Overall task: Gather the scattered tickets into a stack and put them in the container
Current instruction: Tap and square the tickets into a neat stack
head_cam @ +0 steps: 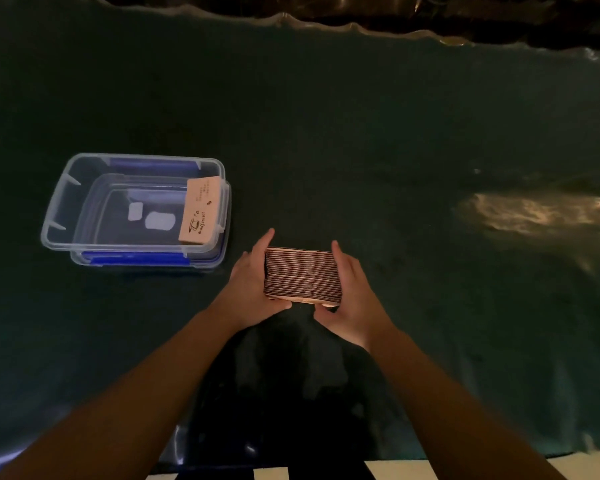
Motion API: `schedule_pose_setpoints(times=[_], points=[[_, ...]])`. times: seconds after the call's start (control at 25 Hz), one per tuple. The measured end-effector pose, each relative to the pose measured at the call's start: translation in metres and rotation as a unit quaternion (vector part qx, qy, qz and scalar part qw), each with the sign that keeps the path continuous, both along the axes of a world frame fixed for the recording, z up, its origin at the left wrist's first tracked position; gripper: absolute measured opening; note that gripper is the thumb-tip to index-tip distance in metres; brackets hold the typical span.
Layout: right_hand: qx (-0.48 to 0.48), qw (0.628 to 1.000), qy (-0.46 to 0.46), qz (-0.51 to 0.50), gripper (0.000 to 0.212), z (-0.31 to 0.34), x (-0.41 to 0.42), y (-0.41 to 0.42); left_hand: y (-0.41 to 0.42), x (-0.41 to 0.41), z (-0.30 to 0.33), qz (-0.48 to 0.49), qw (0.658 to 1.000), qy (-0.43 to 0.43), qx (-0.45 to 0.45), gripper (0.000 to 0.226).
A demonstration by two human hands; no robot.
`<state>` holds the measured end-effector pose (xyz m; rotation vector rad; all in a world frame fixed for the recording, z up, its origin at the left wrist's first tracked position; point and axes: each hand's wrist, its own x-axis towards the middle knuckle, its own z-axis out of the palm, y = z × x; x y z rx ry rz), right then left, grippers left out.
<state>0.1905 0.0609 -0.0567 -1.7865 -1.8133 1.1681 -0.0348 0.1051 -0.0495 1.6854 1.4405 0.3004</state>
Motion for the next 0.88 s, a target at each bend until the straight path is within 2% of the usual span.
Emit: schedule_pose_setpoints(times=[0.08,0.36,0.52,0.6,0.72,0.8,0.88], points=[[0.002,1.0,-0.01,0.01,0.124,-0.003,0.0,0.0,-0.001,-0.001,-0.002,-0.014,0.999,0.026,0.028,0.13],[0.009,1.0,-0.026,-0.007,0.119,-0.009,0.0,-0.001,0.0,0.005,-0.007,-0.074,0.989,0.114,0.059,0.134],[0.019,0.998,-0.057,0.01,0.123,-0.011,-0.004,0.004,0.002,0.011,-0.009,-0.069,0.992,0.094,0.041,0.138],[0.018,0.997,-0.071,0.015,0.124,-0.012,0.0,0.007,0.003,0.009,-0.012,-0.051,0.997,0.051,0.017,0.139],[-0.029,0.999,0.004,-0.043,0.13,-0.016,0.002,0.006,0.005,0.005,-0.017,0.03,0.998,-0.049,-0.038,0.146],[-0.016,0.998,0.001,-0.053,0.123,-0.021,0.002,0.003,0.004,0.002,-0.023,0.037,0.998,-0.043,-0.02,0.14],[0.035,0.997,-0.072,-0.01,0.103,-0.028,0.002,0.002,0.003,0.0,-0.025,0.022,0.999,-0.005,0.025,0.131]])
